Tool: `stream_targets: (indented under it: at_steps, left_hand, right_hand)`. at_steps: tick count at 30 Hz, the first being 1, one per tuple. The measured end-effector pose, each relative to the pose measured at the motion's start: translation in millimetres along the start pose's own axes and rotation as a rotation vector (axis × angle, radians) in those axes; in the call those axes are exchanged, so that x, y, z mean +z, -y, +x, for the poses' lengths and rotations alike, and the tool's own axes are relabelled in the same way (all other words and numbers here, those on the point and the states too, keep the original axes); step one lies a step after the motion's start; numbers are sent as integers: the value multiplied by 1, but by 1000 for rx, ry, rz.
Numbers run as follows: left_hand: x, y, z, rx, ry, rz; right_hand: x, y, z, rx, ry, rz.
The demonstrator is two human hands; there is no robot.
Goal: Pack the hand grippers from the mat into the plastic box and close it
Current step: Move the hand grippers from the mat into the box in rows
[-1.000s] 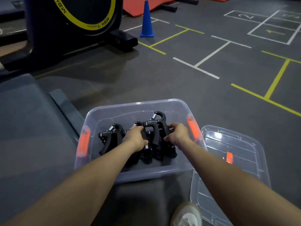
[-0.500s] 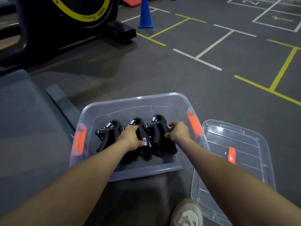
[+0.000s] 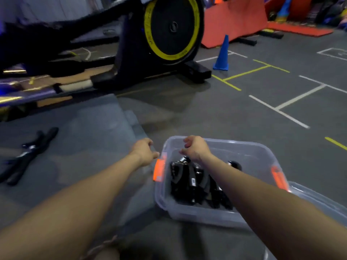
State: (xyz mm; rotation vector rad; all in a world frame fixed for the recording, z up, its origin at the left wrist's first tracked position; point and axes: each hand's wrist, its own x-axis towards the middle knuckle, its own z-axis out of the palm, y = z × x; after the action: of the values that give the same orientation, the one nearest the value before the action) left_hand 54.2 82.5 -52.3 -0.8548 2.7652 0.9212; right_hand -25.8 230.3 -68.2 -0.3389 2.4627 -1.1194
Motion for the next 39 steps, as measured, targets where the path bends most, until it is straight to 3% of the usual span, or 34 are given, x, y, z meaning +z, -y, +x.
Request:
stream_targets:
  at_steps: [10, 22, 31, 39]
  left_hand:
    - [-125, 165, -1, -228, -238, -82]
    - [-152, 357, 25, -480, -429, -82]
    - [-141, 413, 59, -593, -469, -45]
    - [-130, 416, 59, -615, -556, -128]
  right_hand:
    - [176, 159, 7, -182, 265, -23]
    - [355, 224, 45, -294, 432, -129]
    - [413, 230, 78, -327, 423, -156]
    - [418, 223, 85, -304, 417, -122]
